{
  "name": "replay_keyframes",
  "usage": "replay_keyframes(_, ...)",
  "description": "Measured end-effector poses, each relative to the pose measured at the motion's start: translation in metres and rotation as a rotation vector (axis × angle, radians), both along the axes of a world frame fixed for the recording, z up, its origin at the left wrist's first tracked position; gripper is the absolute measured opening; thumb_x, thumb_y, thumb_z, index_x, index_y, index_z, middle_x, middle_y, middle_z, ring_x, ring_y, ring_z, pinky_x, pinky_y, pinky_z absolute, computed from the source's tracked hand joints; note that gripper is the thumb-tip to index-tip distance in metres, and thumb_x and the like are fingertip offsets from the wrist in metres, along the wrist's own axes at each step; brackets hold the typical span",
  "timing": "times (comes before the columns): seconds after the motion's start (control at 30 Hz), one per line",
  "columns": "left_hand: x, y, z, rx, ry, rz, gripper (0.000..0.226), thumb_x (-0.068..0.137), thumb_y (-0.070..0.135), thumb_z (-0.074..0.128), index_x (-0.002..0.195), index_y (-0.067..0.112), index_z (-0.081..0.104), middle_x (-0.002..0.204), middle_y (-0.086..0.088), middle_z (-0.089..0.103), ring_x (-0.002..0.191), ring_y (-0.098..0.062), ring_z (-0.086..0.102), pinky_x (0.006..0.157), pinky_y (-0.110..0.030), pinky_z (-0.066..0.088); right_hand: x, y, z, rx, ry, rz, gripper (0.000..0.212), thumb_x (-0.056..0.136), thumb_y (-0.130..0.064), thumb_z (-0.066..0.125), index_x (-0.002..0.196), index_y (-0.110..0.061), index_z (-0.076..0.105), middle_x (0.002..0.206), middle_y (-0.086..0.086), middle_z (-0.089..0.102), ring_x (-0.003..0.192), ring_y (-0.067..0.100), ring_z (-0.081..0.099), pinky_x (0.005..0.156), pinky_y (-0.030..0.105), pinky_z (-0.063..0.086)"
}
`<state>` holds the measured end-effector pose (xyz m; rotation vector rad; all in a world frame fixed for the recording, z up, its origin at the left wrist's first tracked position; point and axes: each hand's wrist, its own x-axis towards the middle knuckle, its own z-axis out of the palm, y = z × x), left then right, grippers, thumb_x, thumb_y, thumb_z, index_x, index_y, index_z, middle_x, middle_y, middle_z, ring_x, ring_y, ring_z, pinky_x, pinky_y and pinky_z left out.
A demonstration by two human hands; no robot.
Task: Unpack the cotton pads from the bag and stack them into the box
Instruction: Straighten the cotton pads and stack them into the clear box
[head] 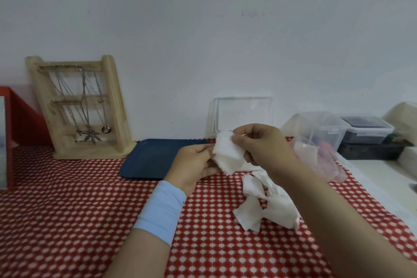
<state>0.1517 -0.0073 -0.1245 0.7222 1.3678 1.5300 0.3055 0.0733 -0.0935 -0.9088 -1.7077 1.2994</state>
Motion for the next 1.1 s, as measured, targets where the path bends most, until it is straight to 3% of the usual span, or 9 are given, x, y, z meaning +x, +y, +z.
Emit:
replay_keyframes(0.2,0.003,0.001,0.000,0.044,-0.149,0.005,0.026,0.100,0.013,0.063,0.123,0.003,0.069,0.110,-0.014,0.077,0.100,-0.026,0.076,0.080,-0.035,0.064,-0.013,-0.004,-0.021,0.246,-0.193,-0.171,0.012,0.090,-0.019,0.068,0.097,-0.028,0.070,0.077,-0.007,0.068,0.059,0.003,0.058,0.048,0.010,0.041)
replay_keyframes(0.37,0.001,-0.001,0.007,0.067,-0.204,-0.071,0.036,0.100,0.026,0.061,0.125,0.001,0.066,0.114,-0.017,0.075,0.102,-0.027,0.075,0.075,-0.034,0.063,-0.010,-0.006,-0.019,0.431,-0.425,-0.137,0.022,0.094,-0.032,0.061,0.115,-0.034,0.063,0.103,-0.018,0.067,0.062,0.003,0.061,0.060,0.019,0.048)
replay_keyframes(0.47,-0.003,-0.005,0.012,0.085,-0.137,-0.161,0.046,0.090,0.031,0.069,0.128,0.003,0.065,0.117,-0.015,0.075,0.104,-0.026,0.075,0.077,-0.032,0.062,-0.005,-0.001,-0.015,0.356,-0.423,-0.032,0.036,0.093,-0.033,0.061,0.129,-0.033,0.059,0.106,-0.020,0.066,0.069,0.000,0.065,0.061,0.016,0.048)
replay_keyframes(0.6,-0.007,-0.006,0.011,0.092,0.079,-0.164,0.044,0.090,-0.004,0.069,0.132,0.006,0.063,0.116,-0.011,0.076,0.105,-0.024,0.074,0.081,-0.030,0.062,0.007,0.006,-0.001,0.087,-0.301,0.190,0.035,0.092,-0.024,0.069,0.127,-0.025,0.065,0.100,-0.005,0.075,0.092,0.006,0.070,0.069,0.014,0.050)
replay_keyframes(0.77,-0.004,-0.002,0.009,0.081,0.064,-0.129,0.040,0.092,0.002,0.070,0.130,0.010,0.062,0.114,-0.012,0.076,0.103,-0.024,0.075,0.082,-0.034,0.063,0.016,0.009,0.004,0.000,-0.296,0.271,0.014,0.086,-0.016,0.078,0.099,-0.015,0.075,0.082,0.002,0.077,0.069,0.013,0.069,0.067,0.029,0.053)
replay_keyframes(0.83,-0.001,-0.001,0.001,0.033,0.065,-0.158,0.045,0.088,-0.001,0.074,0.128,0.012,0.061,0.115,-0.012,0.076,0.103,-0.026,0.075,0.085,-0.039,0.063,0.016,0.010,0.002,0.015,-0.325,0.216,0.018,0.084,-0.023,0.081,0.097,-0.015,0.074,0.083,0.004,0.077,0.068,0.014,0.071,0.065,0.026,0.053)
replay_keyframes(0.97,-0.004,0.005,-0.016,-0.044,0.194,-0.094,0.048,0.084,-0.005,0.077,0.127,0.009,0.063,0.113,-0.010,0.076,0.102,-0.026,0.075,0.095,-0.048,0.059,0.027,0.014,0.010,0.235,-0.880,0.328,0.049,0.074,-0.057,0.080,0.114,-0.029,0.071,0.097,-0.018,0.067,0.093,0.006,0.065,0.090,0.028,0.052)
replay_keyframes(1.03,-0.009,0.007,-0.017,-0.052,0.192,-0.050,0.046,0.085,-0.004,0.076,0.125,0.013,0.063,0.115,-0.007,0.076,0.104,-0.024,0.074,0.096,-0.047,0.058,0.032,0.012,0.011,0.260,-1.181,0.439,0.055,0.069,-0.057,0.083,0.116,-0.031,0.072,0.099,-0.024,0.063,0.099,0.004,0.060,0.097,0.031,0.049)
replay_keyframes(1.1,-0.012,0.008,-0.017,-0.060,0.197,-0.031,0.042,0.087,0.000,0.075,0.123,0.016,0.064,0.116,-0.006,0.075,0.106,-0.024,0.074,0.098,-0.047,0.057,0.032,0.011,0.006,0.257,-1.256,0.475,0.037,0.073,-0.044,0.085,0.106,-0.029,0.079,0.098,-0.021,0.069,0.095,0.003,0.063,0.092,0.027,0.053)
